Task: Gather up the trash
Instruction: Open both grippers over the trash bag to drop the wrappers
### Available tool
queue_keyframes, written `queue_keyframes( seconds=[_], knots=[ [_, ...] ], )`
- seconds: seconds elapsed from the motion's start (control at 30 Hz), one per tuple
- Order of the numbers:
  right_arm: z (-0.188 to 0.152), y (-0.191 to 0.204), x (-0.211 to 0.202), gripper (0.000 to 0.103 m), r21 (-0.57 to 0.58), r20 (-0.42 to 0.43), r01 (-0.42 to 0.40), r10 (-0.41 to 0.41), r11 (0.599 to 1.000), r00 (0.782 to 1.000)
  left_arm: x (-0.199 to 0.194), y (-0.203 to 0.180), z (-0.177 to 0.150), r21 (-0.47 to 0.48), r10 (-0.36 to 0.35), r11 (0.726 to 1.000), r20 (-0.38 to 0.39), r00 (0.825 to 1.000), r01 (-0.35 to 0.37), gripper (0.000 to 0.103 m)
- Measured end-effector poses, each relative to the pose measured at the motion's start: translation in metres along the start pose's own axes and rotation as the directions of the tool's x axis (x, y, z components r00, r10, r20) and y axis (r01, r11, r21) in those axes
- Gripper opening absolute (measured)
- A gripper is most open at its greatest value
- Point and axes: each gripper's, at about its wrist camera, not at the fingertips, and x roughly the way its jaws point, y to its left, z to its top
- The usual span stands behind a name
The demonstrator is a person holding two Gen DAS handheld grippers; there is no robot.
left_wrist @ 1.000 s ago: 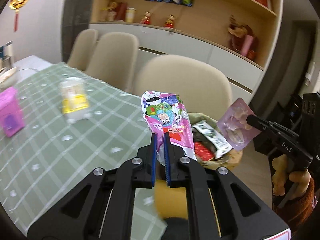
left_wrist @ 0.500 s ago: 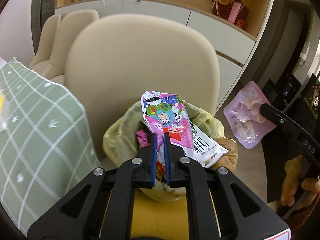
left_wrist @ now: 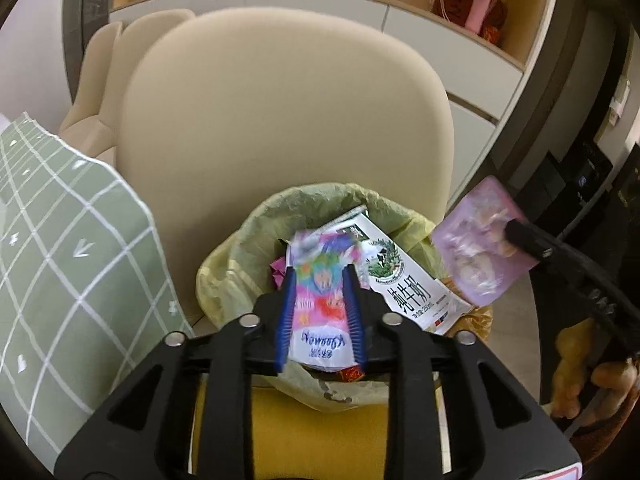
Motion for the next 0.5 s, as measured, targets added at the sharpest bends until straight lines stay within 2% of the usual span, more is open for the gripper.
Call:
queue_keyframes(
  seconds=[0.13,0.33,0.5],
  knots=[
    [-0.001,0.013,0.015,0.004,-0.006,-0.019,-0.032,0.032,0.999,0.999,-0.028,0.013,-0.003,-0.034,0.006,0.999,0.038,0.999,-0.005,0.03],
    [0.0,0.047,0.052,0.004,-0.055,-0.067,-0.063,0.059,0.997,0.996,-0.079,0.034,-0.019,-0.051,0.053,0.997,0.065,0.996,-0.05,0.034],
    [-0.004,0.076,0.088,0.004,-0.152,-0.111,0.014,-0.031,0.988,0.993,-0.118,0.059,-0.027,-0.076,0.128,0.99,0.131,0.983,-0.119,0.038]
  ],
)
